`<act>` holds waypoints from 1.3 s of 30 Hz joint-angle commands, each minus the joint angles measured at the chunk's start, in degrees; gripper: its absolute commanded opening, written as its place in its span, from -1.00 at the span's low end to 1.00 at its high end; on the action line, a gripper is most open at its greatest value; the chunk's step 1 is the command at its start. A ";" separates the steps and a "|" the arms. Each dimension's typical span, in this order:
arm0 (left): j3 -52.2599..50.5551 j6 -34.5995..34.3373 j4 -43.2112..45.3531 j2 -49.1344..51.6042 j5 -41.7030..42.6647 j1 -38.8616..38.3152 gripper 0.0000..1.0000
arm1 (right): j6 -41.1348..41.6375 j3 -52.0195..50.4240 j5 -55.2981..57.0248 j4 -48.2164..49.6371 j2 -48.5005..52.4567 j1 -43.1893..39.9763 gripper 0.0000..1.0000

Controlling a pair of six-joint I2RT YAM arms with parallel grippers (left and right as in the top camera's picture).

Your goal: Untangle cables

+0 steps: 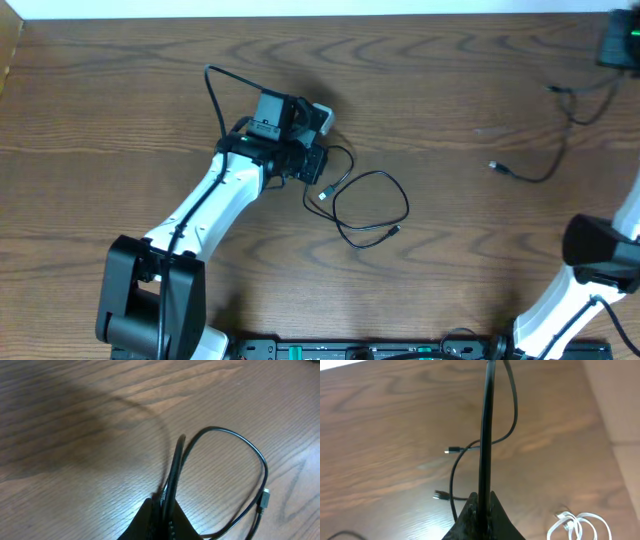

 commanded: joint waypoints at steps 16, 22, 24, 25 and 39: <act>0.44 -2.25 2.29 -0.92 1.88 -1.79 -0.85 | 5.35 1.95 -32.59 4.66 0.33 -45.07 -0.98; 0.44 -2.25 3.02 -0.92 2.91 -1.79 -0.85 | 6.32 1.90 -31.10 7.04 1.68 -45.07 -0.98; 0.44 -2.27 2.93 -0.92 2.93 -1.79 -0.85 | 6.93 1.90 -28.04 8.09 2.51 -43.43 -0.98; 0.44 -2.27 2.89 -0.92 2.95 -1.79 -0.85 | 7.04 1.90 -26.21 8.61 3.06 -42.47 -0.98; 0.44 -2.25 2.43 -0.92 2.93 -1.79 -0.85 | 17.07 1.86 1.42 8.70 17.49 -33.62 -0.98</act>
